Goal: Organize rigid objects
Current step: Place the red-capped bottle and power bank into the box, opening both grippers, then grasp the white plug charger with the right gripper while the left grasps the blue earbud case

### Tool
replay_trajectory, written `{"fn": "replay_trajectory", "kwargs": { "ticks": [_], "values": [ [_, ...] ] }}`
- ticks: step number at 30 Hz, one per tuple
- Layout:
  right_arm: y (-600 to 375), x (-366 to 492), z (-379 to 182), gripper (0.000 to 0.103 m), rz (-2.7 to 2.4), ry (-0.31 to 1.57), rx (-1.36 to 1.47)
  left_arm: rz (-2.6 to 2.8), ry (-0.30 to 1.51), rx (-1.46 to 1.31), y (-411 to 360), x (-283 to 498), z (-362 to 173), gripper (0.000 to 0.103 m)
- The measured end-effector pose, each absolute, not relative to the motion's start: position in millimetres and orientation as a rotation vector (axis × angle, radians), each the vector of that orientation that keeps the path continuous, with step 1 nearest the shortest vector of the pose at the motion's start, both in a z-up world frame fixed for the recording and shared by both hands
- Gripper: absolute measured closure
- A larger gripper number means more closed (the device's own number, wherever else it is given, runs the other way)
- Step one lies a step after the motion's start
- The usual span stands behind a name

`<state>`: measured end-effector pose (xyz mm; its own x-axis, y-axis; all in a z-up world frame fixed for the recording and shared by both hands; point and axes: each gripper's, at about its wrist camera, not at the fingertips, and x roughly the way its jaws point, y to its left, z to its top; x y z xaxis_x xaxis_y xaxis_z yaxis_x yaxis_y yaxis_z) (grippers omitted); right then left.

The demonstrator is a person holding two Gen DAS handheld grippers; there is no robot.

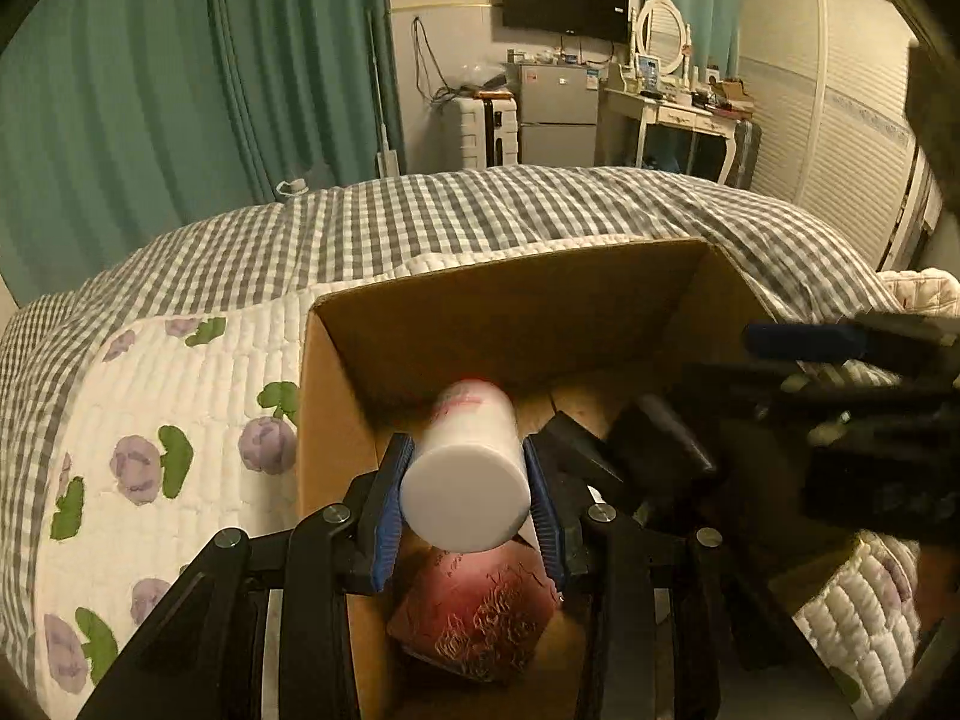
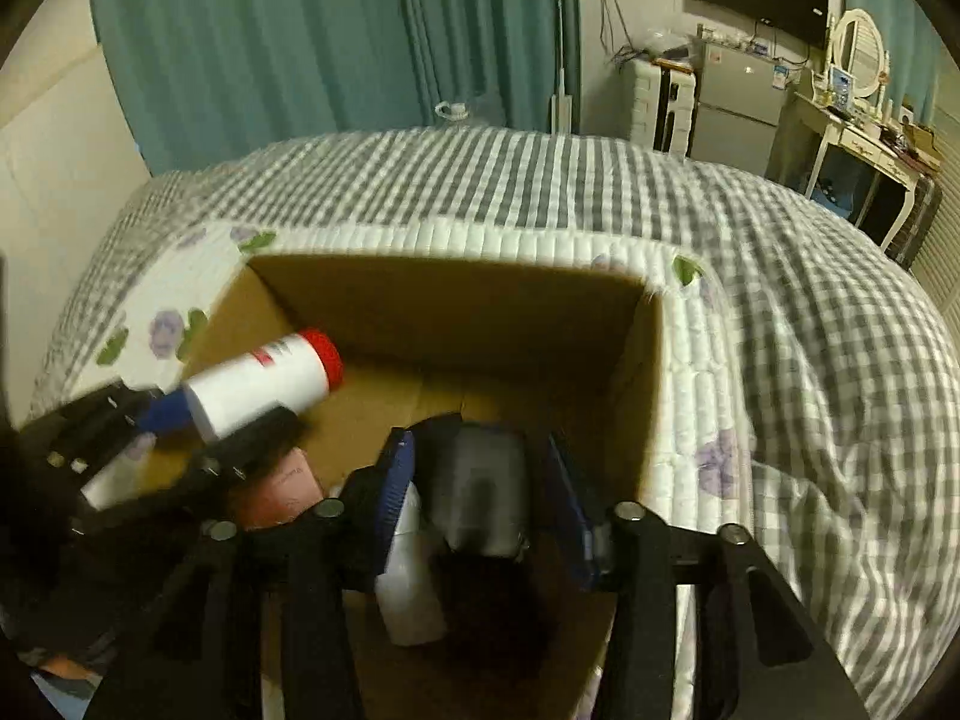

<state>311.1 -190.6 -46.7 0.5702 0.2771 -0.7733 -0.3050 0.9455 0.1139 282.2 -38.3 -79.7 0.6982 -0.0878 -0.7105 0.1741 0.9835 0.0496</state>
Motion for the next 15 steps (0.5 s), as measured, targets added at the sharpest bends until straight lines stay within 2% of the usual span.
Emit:
{"fn": "replay_trajectory", "kwargs": {
  "ticks": [2,6,8,10,12,15],
  "values": [
    [-191,300,-33,0.048,0.322,0.873,-0.056,-0.137,0.770,0.104,-37,271,-68,0.053],
    [-195,270,-3,0.048,0.297,0.822,-0.094,-0.128,0.732,0.103,-34,243,-38,0.045],
    [-197,250,14,0.047,0.284,0.795,-0.113,-0.091,0.702,0.122,-32,222,-20,0.027],
    [-201,228,33,0.045,0.268,0.762,-0.131,-0.064,0.661,0.132,-30,199,-1,0.025],
    [-206,206,49,0.034,0.259,0.737,-0.130,-0.053,0.632,0.147,-26,175,16,0.021],
    [-209,169,71,0.023,0.276,0.696,-0.126,-0.028,0.597,0.155,-22,147,30,0.020]
  ]
}}
